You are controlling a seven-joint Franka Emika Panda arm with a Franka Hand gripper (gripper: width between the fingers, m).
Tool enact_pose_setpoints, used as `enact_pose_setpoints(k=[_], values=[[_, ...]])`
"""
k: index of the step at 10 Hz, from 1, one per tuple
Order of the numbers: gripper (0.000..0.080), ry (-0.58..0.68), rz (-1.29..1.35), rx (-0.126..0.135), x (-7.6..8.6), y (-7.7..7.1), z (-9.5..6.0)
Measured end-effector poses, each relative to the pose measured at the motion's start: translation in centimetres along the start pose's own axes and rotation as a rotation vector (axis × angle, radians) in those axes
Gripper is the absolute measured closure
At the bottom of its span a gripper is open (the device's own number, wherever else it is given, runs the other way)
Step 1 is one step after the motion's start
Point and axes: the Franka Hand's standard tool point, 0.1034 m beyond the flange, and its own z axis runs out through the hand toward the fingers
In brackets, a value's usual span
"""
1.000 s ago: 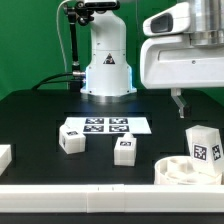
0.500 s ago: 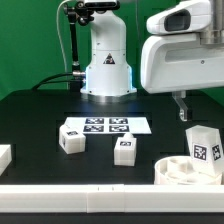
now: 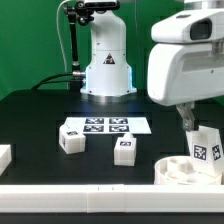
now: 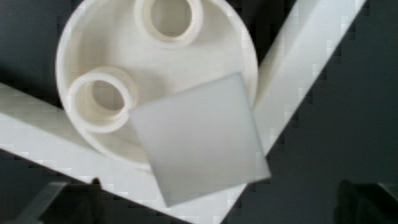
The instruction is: Assemble stool
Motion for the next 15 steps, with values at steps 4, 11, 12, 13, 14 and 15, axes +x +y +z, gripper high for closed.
enact_pose_setpoints(k=[4, 11, 12, 13, 14, 15], values=[[0.015, -0.032, -0.099, -0.006, -0.6, 0.1, 1.7], [0.0282, -0.038, -0.071, -0.003, 0.1, 0.5, 1.7], [0.042, -0.038, -0.069, -0.003, 0.1, 0.5, 1.8], [0.0463, -0.038, -0.067, -0.003, 0.1, 0.6, 1.8], [0.0463, -0.038, -0.048, -0.003, 0.1, 0.6, 1.8], [0.0463, -0.038, -0.032, -0.004, 0.1, 0.6, 1.8]])
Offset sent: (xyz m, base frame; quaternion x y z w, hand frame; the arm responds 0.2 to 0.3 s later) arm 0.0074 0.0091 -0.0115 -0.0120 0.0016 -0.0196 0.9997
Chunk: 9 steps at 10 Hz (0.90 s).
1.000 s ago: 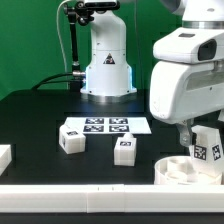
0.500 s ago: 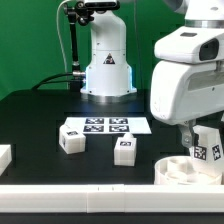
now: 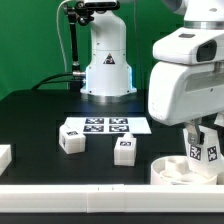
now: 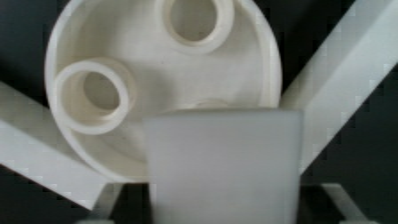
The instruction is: Assemble stool
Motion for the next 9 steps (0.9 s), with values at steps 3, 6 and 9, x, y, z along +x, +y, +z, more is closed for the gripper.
enact_pose_setpoints(k=[3, 6, 9], values=[[0.0463, 0.0, 0.147, 0.001, -0.01, 0.01, 0.0], [0.0462, 0.0, 0.361, 0.001, -0.01, -0.02, 0.03], [0.0461, 0.005, 0.735, 0.001, 0.15, -0.35, 0.12]])
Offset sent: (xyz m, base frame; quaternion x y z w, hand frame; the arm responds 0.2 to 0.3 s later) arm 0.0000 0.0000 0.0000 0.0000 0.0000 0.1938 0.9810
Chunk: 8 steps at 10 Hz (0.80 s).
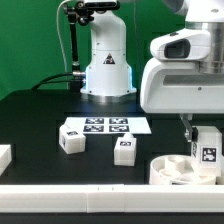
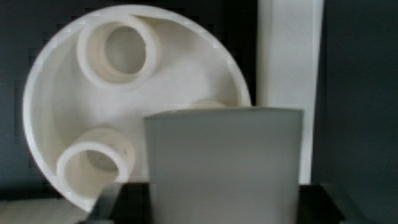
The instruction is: Assemble stool
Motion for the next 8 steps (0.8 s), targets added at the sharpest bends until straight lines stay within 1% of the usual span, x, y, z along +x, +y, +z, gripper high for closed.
enact_pose_setpoints(k=[2, 4, 5, 6, 7, 8], values=[[0.0461, 0.005, 0.271, 0.0, -0.12, -0.43, 0.0], [0.0461, 0.01, 0.453, 0.002, -0.05, -0.36, -0.01], [0.0461, 0.009, 0.593, 0.016, 0.02, -0.29, -0.04], [0.0461, 0.007, 0.724, 0.041, 0.17, -0.34, -0.08], [0.0461, 0.007, 0.832, 0.06, 0.28, -0.44, -0.07], [0.0461, 0.003, 0.875, 0.069, 0.3, -0.48, -0.07]])
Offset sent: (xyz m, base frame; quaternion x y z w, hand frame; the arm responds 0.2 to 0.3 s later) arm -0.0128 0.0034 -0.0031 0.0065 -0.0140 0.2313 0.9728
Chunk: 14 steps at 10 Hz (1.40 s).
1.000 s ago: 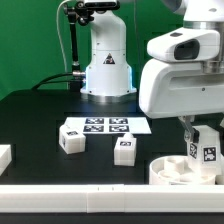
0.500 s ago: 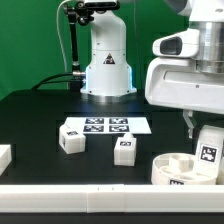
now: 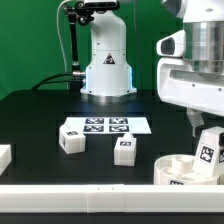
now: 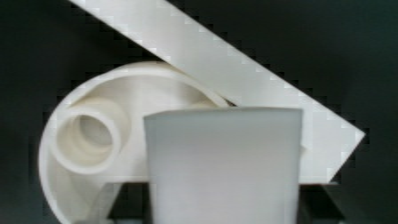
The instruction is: Assemble stool
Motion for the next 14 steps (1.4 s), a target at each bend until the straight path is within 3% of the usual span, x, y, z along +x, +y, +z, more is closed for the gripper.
enact_pose_setpoints(k=[9, 12, 14], values=[[0.0461, -0.023, 0.577, 0.019, 0.05, -0.22, -0.07], [0.0461, -0.043, 0.906, 0.085, 0.49, -0.33, -0.07], [0.0461, -0.076, 1.038, 0.185, 0.35, -0.35, 0.07]])
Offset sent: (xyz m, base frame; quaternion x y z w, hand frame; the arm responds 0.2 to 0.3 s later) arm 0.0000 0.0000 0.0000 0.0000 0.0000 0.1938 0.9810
